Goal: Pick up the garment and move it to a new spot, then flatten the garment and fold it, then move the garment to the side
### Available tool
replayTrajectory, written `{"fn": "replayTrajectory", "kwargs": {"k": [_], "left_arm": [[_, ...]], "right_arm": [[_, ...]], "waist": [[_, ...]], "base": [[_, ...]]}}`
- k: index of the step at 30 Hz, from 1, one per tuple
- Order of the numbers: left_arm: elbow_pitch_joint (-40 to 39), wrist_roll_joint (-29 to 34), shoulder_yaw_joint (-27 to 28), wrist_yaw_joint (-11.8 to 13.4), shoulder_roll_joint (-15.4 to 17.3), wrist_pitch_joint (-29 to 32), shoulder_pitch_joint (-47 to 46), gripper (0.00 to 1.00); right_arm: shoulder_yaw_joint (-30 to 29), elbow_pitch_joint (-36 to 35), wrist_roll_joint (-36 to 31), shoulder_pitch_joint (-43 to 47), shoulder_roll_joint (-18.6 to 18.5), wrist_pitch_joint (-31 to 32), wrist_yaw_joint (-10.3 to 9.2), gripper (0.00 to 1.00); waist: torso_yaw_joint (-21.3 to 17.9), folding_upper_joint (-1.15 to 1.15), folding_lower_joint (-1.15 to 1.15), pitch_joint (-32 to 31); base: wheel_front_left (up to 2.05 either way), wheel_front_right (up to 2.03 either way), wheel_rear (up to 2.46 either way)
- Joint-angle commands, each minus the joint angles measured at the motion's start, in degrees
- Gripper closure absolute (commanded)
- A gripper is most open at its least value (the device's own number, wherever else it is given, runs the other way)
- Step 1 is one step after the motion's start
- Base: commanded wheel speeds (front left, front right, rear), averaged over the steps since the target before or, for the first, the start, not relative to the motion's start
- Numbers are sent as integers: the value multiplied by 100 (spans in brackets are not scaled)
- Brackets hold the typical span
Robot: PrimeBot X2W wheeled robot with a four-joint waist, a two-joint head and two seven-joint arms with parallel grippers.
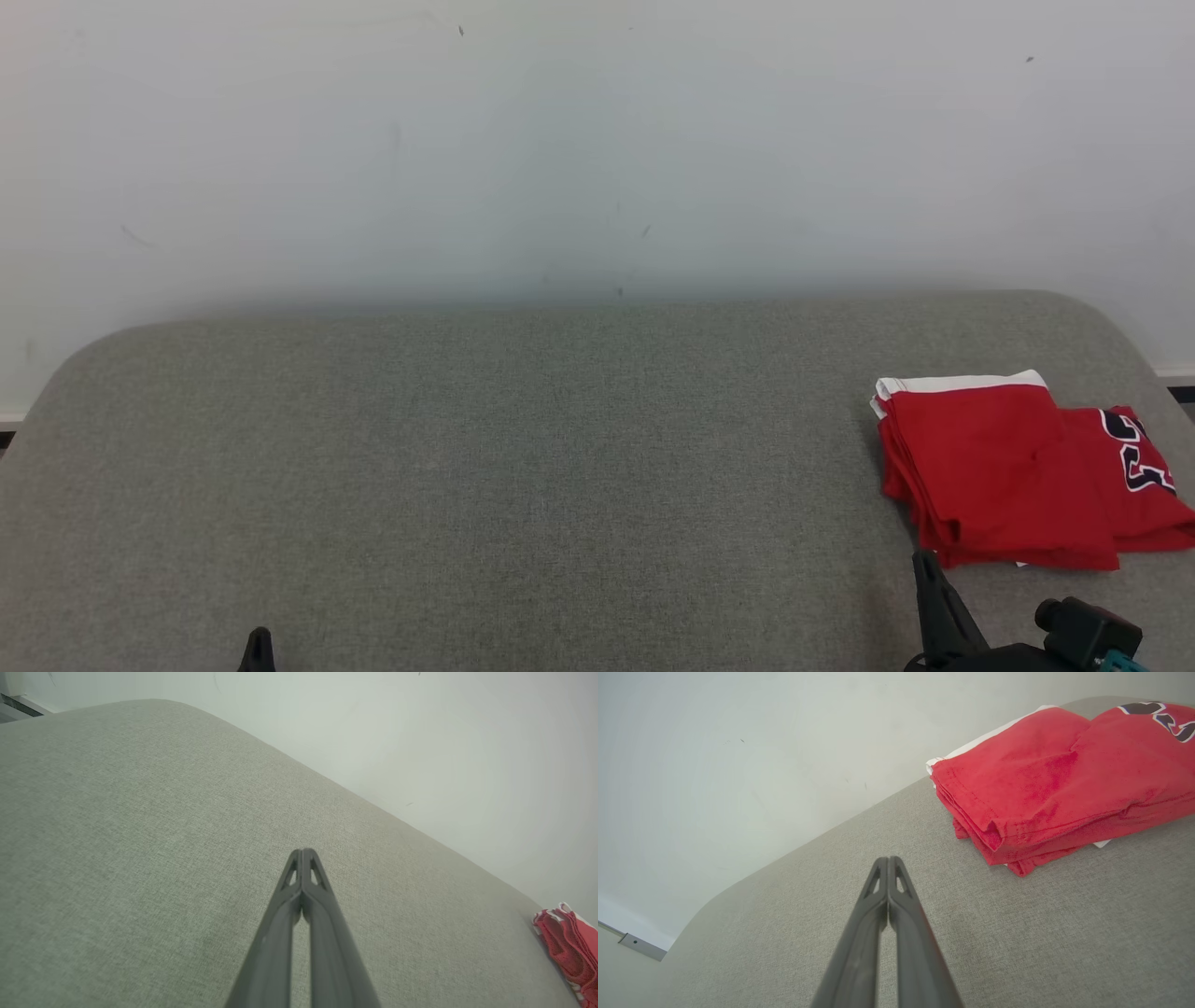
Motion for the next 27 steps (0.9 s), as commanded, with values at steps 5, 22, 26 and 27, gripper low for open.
{"fn": "replayTrajectory", "kwargs": {"k": [5,22,26,27], "left_arm": [[-132,-540,110,-3,9,175,-236,100],[-208,-1880,338,-5,4,657,-411,100],[-221,-2170,388,-6,3,761,-444,100],[-225,-2229,399,-6,2,782,-454,100]], "right_arm": [[28,-116,574,-218,-7,22,-2,100],[100,-163,1963,-363,-8,108,-4,100],[115,-174,2260,-399,-8,129,-4,100],[119,-176,2326,-407,-8,135,-4,100]], "waist": [[2,0,0,29],[9,0,0,126],[10,0,0,149],[10,0,0,154]], "base": [[0,0,0],[0,0,0],[0,0,0],[0,0,0]]}}
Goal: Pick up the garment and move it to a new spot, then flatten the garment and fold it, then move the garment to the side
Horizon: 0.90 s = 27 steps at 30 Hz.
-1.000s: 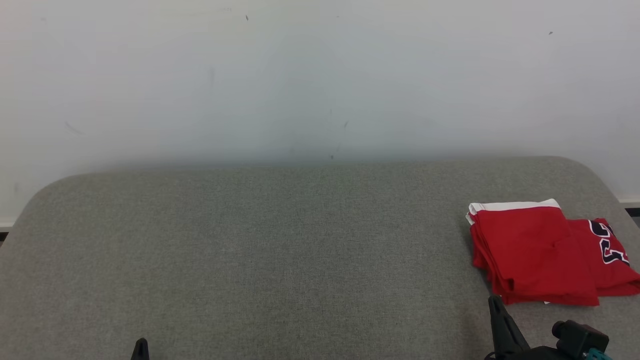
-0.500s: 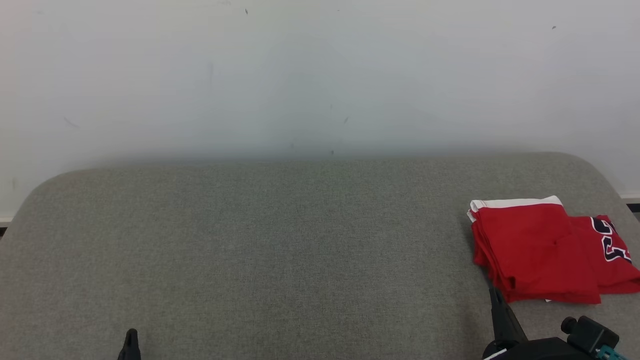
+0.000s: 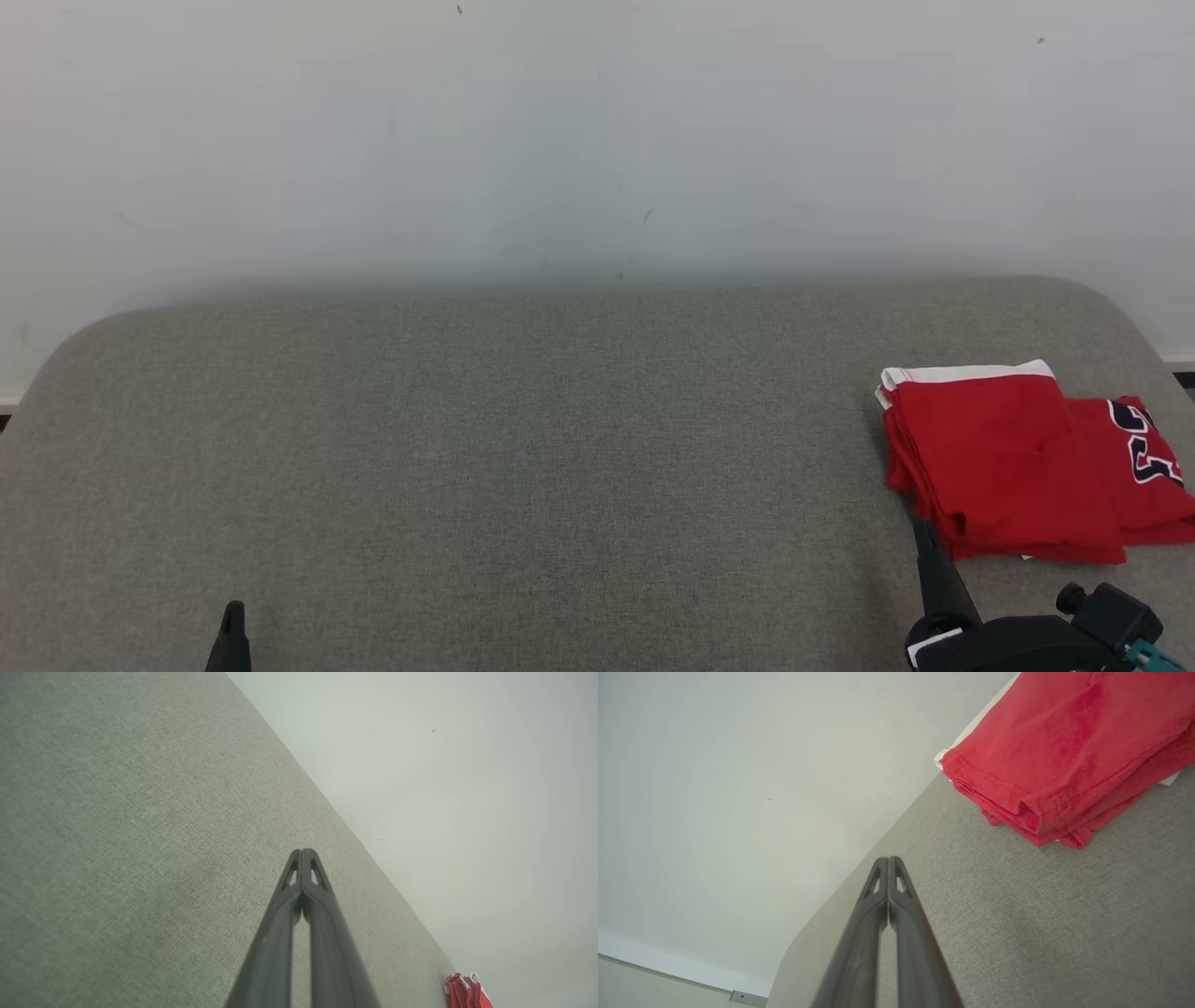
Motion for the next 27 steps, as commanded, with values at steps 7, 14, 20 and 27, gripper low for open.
{"fn": "replayTrajectory", "kwargs": {"k": [7,14,20,27], "left_arm": [[-107,-557,116,-7,8,197,-208,100],[-131,-993,193,-8,5,352,-266,100],[-149,-1342,256,-9,3,480,-312,100],[-165,-1671,312,-9,2,601,-354,100]], "right_arm": [[35,-96,589,-198,-7,52,-5,100],[57,-111,1041,-249,-8,79,-6,100],[78,-123,1406,-282,-7,104,-6,100],[94,-131,1750,-318,-8,132,-7,100]], "waist": [[3,0,0,42],[6,0,0,82],[8,0,0,116],[10,0,0,150]], "base": [[0,0,0],[0,0,0],[0,0,0],[0,0,0]]}}
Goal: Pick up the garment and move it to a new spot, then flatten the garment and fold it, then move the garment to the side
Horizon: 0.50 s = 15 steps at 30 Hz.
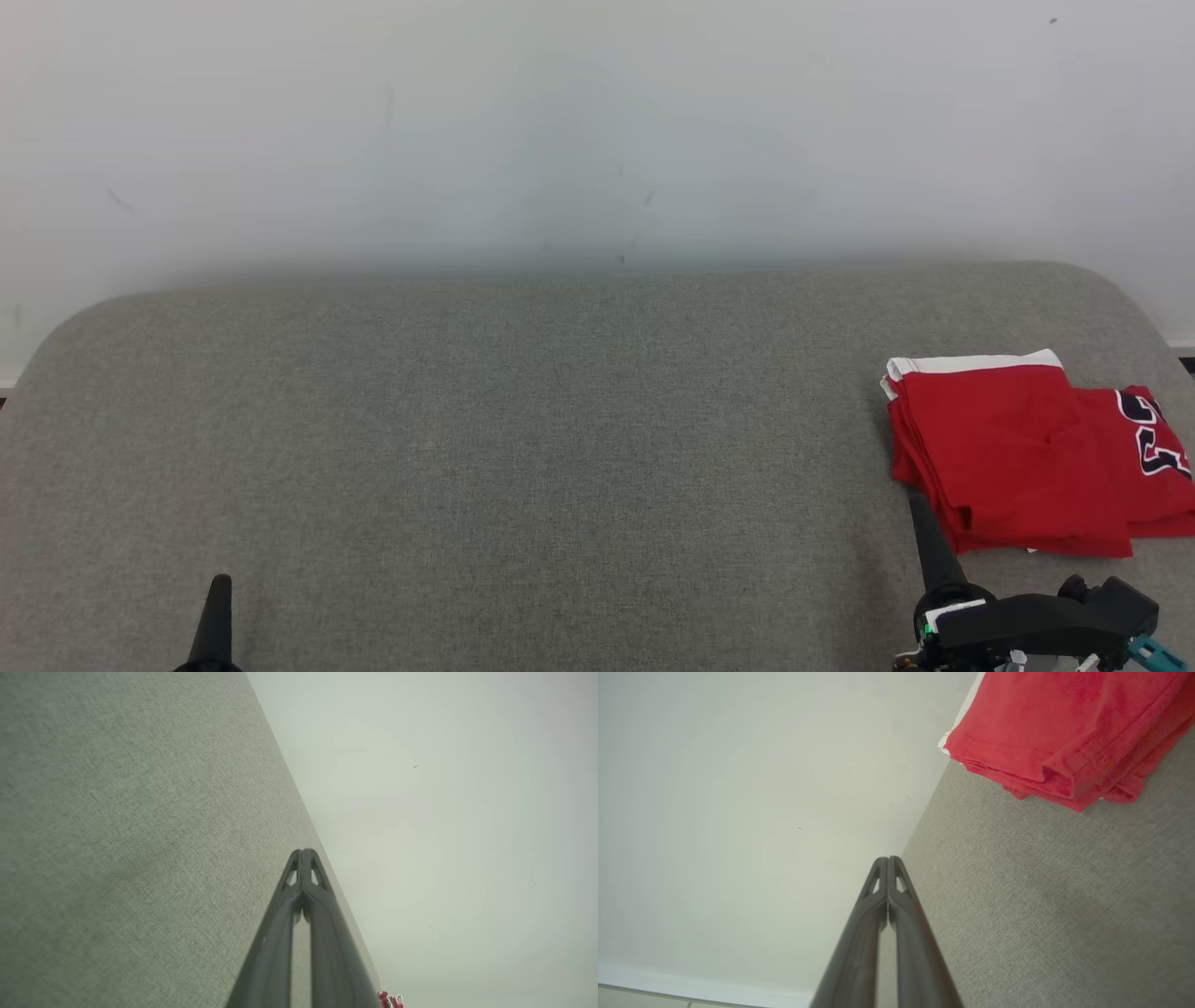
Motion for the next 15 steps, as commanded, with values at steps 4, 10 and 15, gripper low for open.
{"fn": "replayTrajectory", "kwargs": {"k": [4,10,15], "left_arm": [[-74,-284,60,-10,3,90,-152,100],[-94,-634,123,-11,0,219,-198,100],[-105,-892,166,-11,-1,310,-227,100]], "right_arm": [[14,-63,285,-133,-7,26,-7,100],[33,-73,650,-164,-7,58,-8,100],[47,-78,899,-182,-7,80,-8,100]], "waist": [[2,0,0,21],[4,0,-1,61],[6,0,-1,90]], "base": [[0,0,0],[0,0,0],[0,0,0]]}}
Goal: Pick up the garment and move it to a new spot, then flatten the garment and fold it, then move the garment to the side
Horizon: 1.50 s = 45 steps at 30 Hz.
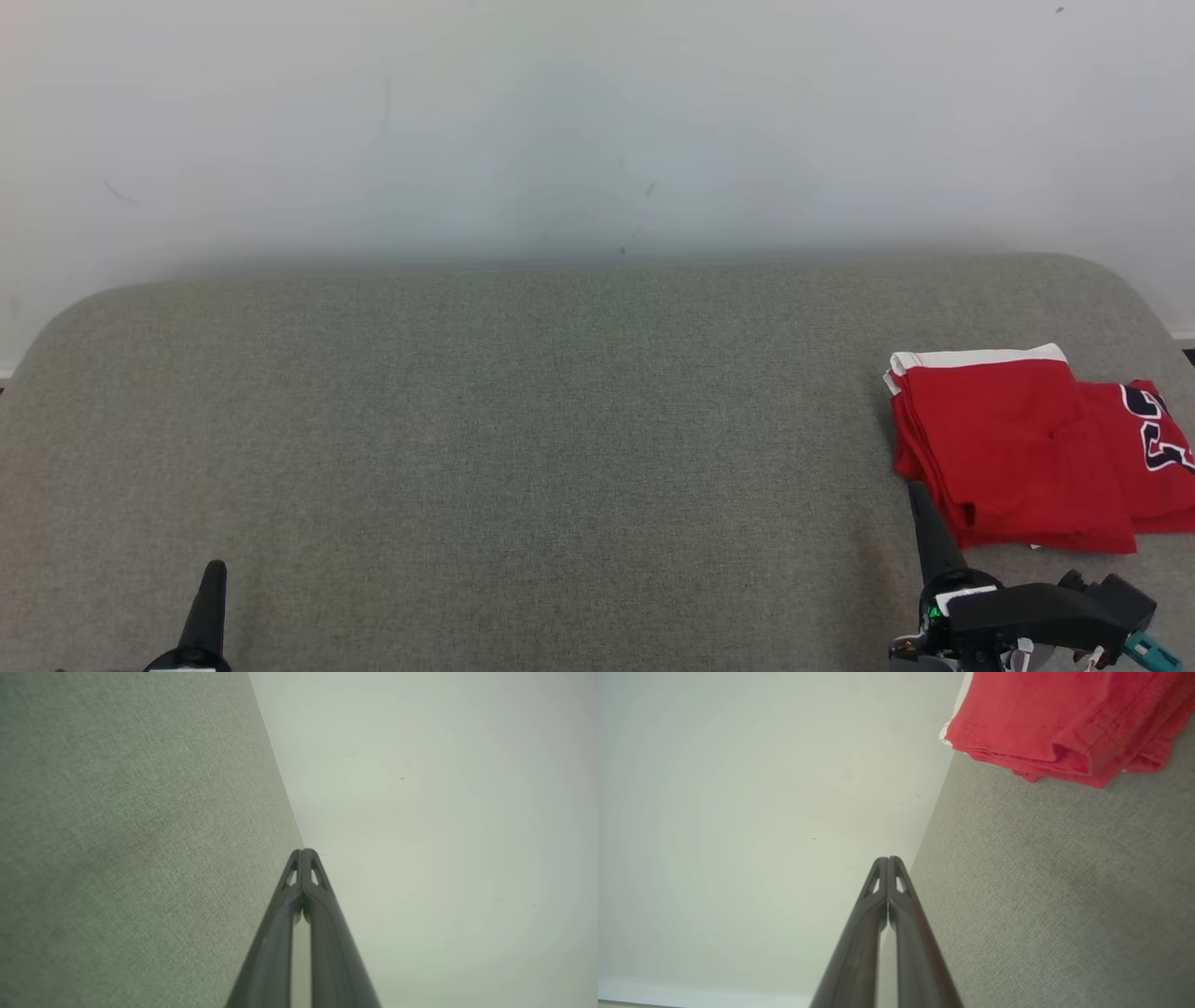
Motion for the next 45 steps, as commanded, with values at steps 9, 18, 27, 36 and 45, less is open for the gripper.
{"fn": "replayTrajectory", "kwargs": {"k": [9,18,27,36,45], "left_arm": [[-75,-533,107,-13,-3,190,-165,100],[-92,-909,174,-14,-6,327,-209,100],[-107,-1235,229,-15,-8,446,-256,100],[-121,-1579,288,-16,-11,564,-283,100],[-119,-1535,282,-16,-11,557,-276,100]], "right_arm": [[33,-57,528,-122,-7,55,-9,100],[55,-68,925,-152,-7,91,-10,100],[70,-80,1252,-190,-8,98,-11,100],[90,-85,1600,-225,-7,129,-12,100],[88,-83,1581,-210,-7,122,-12,100]], "waist": [[4,0,-1,57],[7,0,-1,108],[10,0,-1,153],[14,0,-1,205],[14,0,-1,205]], "base": [[0,0,0],[0,0,0],[0,0,0],[0,0,0],[0,0,0]]}}
